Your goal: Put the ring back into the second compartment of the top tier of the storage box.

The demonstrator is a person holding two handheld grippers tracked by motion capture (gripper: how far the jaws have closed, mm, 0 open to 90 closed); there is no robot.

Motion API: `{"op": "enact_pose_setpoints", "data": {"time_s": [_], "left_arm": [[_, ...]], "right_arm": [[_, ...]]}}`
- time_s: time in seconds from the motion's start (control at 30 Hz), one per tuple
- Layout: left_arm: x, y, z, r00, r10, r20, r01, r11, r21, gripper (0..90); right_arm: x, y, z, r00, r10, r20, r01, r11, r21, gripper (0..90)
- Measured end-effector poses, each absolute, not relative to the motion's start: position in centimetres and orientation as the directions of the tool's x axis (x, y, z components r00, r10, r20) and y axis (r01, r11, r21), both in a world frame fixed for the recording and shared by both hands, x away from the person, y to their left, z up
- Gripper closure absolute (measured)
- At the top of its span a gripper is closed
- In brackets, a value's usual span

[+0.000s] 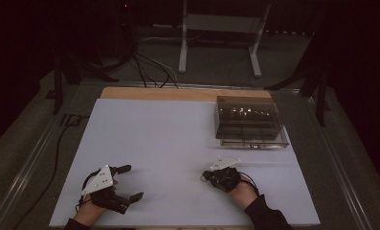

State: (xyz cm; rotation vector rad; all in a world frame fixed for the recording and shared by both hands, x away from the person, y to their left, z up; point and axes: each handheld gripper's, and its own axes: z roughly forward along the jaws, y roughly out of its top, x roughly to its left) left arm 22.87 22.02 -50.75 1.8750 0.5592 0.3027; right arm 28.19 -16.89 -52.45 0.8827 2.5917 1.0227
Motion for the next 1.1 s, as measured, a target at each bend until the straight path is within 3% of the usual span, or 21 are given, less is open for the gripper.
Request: {"op": "enact_pose_setpoints", "data": {"time_s": [1.1], "left_arm": [[22.9, 22.0, -50.7, 0.856, 0.514, -0.052, 0.229, -0.287, 0.930, 0.6]], "right_arm": [[27.6, -17.0, -51.2, -0.776, 0.630, 0.022, 0.458, 0.540, 0.706, 87.0]]}}
